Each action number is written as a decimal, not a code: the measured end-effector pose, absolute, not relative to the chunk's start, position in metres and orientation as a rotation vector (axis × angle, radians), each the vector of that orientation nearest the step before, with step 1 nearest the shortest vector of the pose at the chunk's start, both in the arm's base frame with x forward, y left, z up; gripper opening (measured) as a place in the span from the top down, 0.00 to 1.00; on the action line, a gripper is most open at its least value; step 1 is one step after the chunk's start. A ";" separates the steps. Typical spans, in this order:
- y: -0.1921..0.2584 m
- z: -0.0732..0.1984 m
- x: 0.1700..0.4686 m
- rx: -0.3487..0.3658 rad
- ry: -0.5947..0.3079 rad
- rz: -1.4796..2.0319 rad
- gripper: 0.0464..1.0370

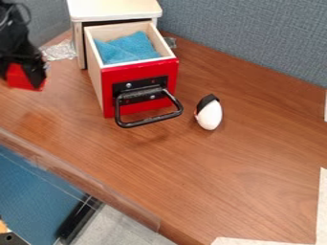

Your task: Take the red object and put in the left bottom of the table

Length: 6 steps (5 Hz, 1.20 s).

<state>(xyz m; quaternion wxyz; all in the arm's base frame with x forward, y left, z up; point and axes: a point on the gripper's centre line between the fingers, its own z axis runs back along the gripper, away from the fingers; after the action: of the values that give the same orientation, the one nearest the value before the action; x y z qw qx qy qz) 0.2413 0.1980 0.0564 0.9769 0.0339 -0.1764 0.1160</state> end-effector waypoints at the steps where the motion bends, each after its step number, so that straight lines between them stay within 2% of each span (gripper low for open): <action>1: 0.206 0.049 0.228 0.093 -0.346 0.221 0.22; 2: 0.213 0.042 0.219 0.096 -0.328 0.224 0.22; 3: 0.218 0.031 0.211 0.083 -0.286 0.231 0.15; 4: 0.220 0.030 0.212 0.083 -0.285 0.221 0.03; 5: 0.219 0.033 0.215 0.064 -0.289 0.206 0.03; 6: 0.215 0.051 0.218 0.064 -0.332 0.173 0.04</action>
<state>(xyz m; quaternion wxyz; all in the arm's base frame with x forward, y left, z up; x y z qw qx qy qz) 0.2177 0.2150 0.0514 0.9821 0.0318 -0.1648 0.0858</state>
